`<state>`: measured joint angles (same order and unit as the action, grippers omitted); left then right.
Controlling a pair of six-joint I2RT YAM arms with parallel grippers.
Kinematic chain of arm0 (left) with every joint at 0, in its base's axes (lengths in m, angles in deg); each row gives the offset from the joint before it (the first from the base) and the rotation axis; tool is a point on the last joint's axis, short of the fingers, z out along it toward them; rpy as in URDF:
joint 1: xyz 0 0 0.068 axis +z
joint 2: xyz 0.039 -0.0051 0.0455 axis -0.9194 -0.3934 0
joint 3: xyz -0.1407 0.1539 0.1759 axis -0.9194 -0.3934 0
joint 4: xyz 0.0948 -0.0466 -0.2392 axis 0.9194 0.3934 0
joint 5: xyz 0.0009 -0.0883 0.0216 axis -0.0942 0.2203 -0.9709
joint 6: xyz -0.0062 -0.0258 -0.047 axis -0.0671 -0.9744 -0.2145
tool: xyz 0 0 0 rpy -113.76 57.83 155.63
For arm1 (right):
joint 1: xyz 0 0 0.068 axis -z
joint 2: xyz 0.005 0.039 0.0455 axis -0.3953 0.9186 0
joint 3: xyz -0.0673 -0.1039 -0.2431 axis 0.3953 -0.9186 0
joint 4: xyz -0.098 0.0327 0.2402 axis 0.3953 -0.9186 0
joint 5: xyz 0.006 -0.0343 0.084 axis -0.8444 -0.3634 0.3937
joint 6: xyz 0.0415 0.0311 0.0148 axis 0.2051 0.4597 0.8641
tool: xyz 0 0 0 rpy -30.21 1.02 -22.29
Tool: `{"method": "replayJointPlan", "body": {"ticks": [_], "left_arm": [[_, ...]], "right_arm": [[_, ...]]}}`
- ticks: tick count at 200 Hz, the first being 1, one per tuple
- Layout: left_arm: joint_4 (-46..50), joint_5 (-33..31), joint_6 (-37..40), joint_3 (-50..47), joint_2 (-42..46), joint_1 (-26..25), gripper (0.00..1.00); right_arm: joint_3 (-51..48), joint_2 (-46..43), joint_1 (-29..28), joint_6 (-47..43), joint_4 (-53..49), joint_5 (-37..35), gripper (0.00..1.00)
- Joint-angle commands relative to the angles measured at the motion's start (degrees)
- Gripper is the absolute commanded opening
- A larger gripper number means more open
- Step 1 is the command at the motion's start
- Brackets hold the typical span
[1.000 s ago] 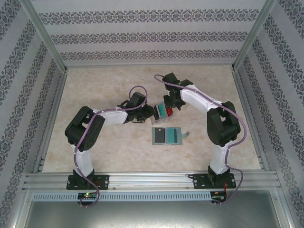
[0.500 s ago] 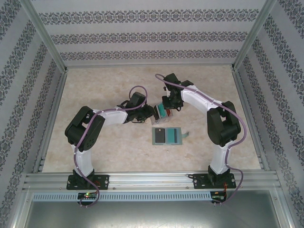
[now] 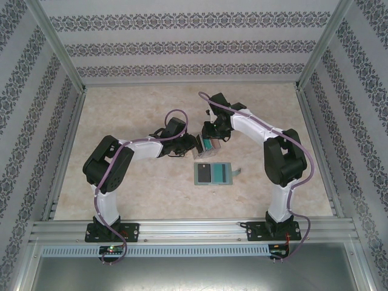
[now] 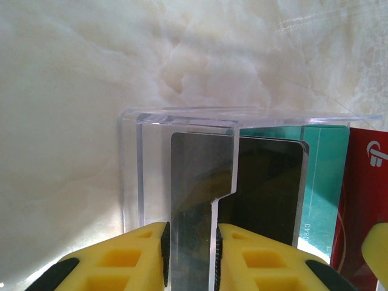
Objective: Put the credit cards into the card holder
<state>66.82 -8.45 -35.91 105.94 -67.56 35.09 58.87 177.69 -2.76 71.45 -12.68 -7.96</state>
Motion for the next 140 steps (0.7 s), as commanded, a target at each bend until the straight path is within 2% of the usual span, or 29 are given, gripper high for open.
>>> {"method": "replayJointPlan", "body": {"ticks": [1,31,140], "left_arm": [[1.27,-0.45,-0.91,-1.17,0.06,0.59,0.27],[1.09,-0.38,-0.96,-1.21,0.14,0.46,0.27],[1.17,-0.27,-1.23,-0.63,-0.02,0.39,0.27]], "right_arm": [[0.05,1.60,-0.41,1.63,0.42,0.89,0.34],[0.70,2.02,-0.83,1.37,-0.49,0.13,0.35],[-0.15,-1.91,-1.23,2.49,1.23,5.12,0.31]]}}
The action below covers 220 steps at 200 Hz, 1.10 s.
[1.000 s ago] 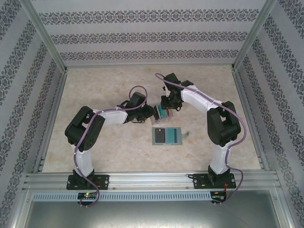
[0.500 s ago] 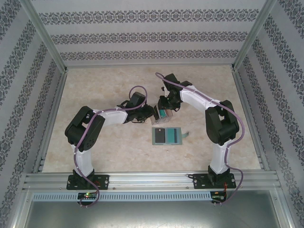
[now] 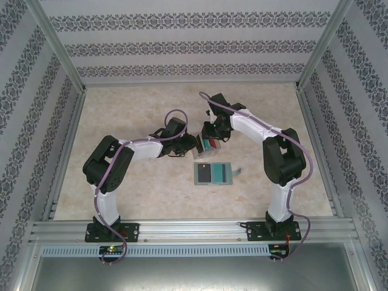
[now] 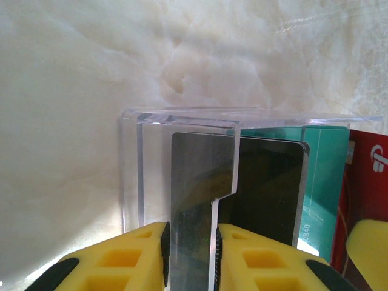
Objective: Put the credit cards into the card holder
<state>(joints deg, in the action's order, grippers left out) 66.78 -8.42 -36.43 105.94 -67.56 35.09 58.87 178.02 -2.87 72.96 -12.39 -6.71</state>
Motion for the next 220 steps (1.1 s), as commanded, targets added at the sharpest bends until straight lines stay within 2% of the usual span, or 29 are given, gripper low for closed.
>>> {"method": "replayJointPlan", "body": {"ticks": [1,43,110,145,168,220], "left_arm": [[1.24,-0.31,-0.72,-0.62,-0.01,0.38,0.27],[1.11,-0.12,-0.81,-0.51,-0.14,0.37,0.27],[1.17,-0.02,-0.73,-0.40,-0.11,0.37,0.27],[1.25,-0.09,-0.70,-0.30,0.00,0.37,0.27],[1.25,-0.08,-0.82,-0.25,0.01,0.37,0.27],[1.03,-0.07,-0.81,-0.61,0.26,0.36,0.27]], "right_arm": [[-0.15,-2.24,-1.11,0.99,0.94,3.89,0.31],[0.11,-1.29,-1.01,0.99,0.60,3.03,0.29],[0.63,-0.57,-1.21,-0.41,-1.52,-5.02,0.31],[1.08,0.39,-1.41,-1.11,-2.12,-4.32,0.31],[0.91,0.49,-1.79,-0.96,-1.72,-3.18,0.37],[2.02,2.97,-2.43,-1.59,-2.73,-4.02,0.40]]}}
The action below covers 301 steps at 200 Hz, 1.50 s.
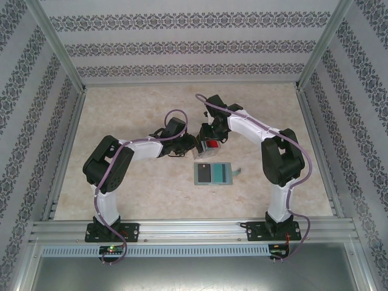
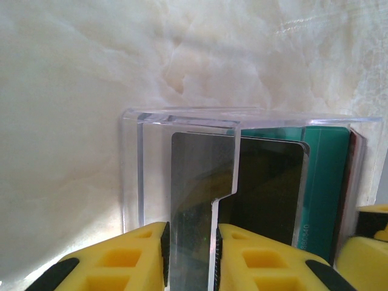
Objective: Put the credit cards into the card holder
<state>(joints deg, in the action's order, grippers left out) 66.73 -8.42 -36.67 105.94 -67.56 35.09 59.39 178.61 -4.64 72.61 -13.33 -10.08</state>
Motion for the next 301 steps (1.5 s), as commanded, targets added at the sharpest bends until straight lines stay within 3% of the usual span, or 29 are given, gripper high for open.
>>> {"method": "replayJointPlan", "body": {"ticks": [1,136,215,301], "left_arm": [[1.01,-0.07,-0.57,-0.65,0.22,0.37,0.27],[0.25,0.02,-1.01,-1.16,0.31,0.37,0.27],[0.75,0.03,-0.67,-0.82,0.40,0.37,0.27],[0.87,-0.29,-0.75,-1.41,0.74,0.37,0.27]], "right_arm": [[1.51,2.46,-0.70,-1.27,-1.80,-0.65,0.40],[2.49,3.91,-3.27,-1.56,-4.62,-12.01,0.42],[1.38,1.34,-3.09,-0.96,-3.54,-13.40,0.29],[-0.56,-2.30,-0.32,-0.58,-2.25,-12.67,0.23]]}}
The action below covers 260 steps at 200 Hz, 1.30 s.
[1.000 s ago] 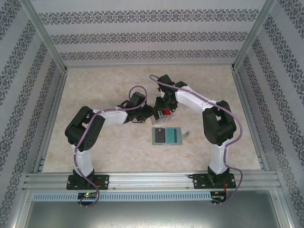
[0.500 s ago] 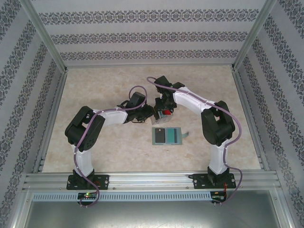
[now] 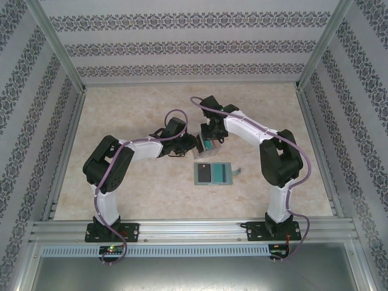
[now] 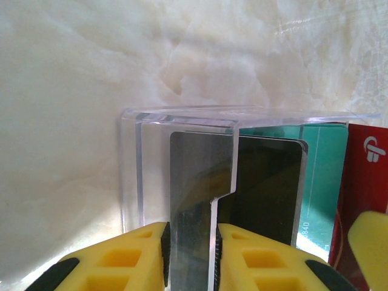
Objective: Put the credit cards into the card holder
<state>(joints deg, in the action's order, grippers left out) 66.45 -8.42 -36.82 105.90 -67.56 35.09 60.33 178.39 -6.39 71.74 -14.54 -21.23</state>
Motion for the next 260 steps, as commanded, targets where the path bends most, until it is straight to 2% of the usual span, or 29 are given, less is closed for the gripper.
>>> {"method": "replayJointPlan", "body": {"ticks": [1,39,58,78,129,188,205,215,260], "left_arm": [[1.15,-0.27,-0.59,-1.40,0.72,0.37,0.27],[1.15,-0.20,-0.59,-1.44,0.84,0.37,0.27],[1.03,-0.19,-0.59,-1.44,0.95,0.37,0.27],[1.15,-0.21,-0.59,-1.30,0.97,0.35,0.27],[1.32,-0.14,-0.47,-0.98,1.02,0.37,0.27],[1.06,-0.16,-0.52,-1.43,0.90,0.37,0.27],[0.89,-0.29,-0.59,-1.55,1.01,0.37,0.27],[1.06,-0.14,-0.56,-1.35,0.90,0.37,0.27],[1.15,-0.06,-0.50,-1.23,0.91,0.37,0.27]], "right_arm": [[-1.51,-2.04,1.53,0.29,-1.05,-1.44,0.23],[-1.79,-1.73,2.36,0.19,-0.78,1.67,0.17],[-1.55,-1.81,2.33,0.30,-0.82,1.69,0.25],[-0.95,-2.00,2.49,0.09,-1.05,1.92,0.24],[0.75,-1.49,1.68,-3.10,-4.02,-8.11,0.29],[0.85,-3.26,0.03,-4.18,-4.62,-13.14,0.32],[-0.64,-4.01,0.39,-4.52,-1.98,-11.33,0.34],[0.75,-2.15,0.87,-4.37,-3.71,-10.13,0.34],[2.64,1.85,0.66,-5.27,-4.91,-10.62,0.36]]}}
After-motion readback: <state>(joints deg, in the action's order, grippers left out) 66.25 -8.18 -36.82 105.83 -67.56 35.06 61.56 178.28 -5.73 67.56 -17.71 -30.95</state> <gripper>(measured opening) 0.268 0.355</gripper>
